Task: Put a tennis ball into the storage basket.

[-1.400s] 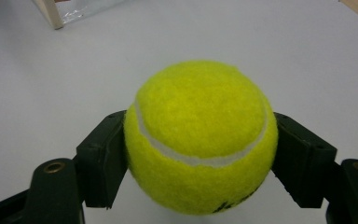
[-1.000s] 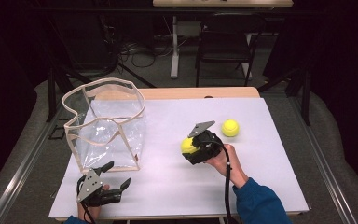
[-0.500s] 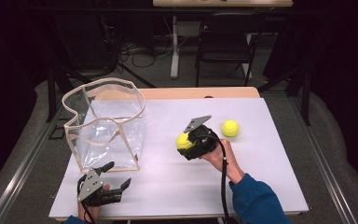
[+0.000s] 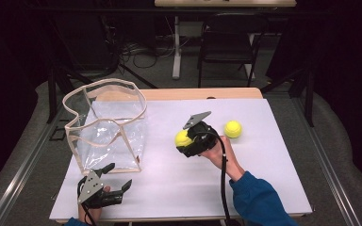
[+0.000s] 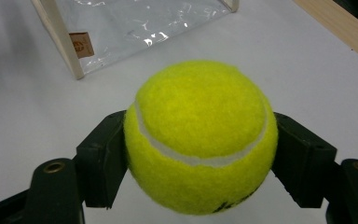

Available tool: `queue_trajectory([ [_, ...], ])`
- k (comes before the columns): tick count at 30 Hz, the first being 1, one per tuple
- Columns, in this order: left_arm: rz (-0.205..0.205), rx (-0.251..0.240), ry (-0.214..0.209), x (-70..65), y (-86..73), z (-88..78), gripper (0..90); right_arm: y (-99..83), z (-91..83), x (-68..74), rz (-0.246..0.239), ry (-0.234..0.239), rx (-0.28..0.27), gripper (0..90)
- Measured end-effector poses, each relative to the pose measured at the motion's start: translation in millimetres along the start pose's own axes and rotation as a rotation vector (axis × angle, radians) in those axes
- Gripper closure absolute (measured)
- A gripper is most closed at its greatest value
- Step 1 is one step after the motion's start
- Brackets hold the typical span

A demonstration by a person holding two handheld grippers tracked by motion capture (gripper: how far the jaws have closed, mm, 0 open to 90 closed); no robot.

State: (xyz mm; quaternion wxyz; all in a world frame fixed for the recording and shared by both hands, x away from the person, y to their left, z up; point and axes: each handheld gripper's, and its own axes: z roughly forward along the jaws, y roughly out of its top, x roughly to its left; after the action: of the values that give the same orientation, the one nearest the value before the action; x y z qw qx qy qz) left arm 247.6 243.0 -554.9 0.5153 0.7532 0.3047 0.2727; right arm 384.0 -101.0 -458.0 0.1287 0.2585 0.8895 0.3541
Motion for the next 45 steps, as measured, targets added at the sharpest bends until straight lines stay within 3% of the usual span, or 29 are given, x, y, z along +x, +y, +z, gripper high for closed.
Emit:
queue_trajectory([
  [12,0.003,0.001,-0.001,-0.5,0.3,-0.4,15.8,5.2,7.0,-1.3,-0.007,0.004,0.023,26.0],
  [45,0.006,0.005,-0.005,-0.5,0.3,0.0,15.8,27.9,11.0,-0.3,-0.034,0.016,0.014,26.0],
])
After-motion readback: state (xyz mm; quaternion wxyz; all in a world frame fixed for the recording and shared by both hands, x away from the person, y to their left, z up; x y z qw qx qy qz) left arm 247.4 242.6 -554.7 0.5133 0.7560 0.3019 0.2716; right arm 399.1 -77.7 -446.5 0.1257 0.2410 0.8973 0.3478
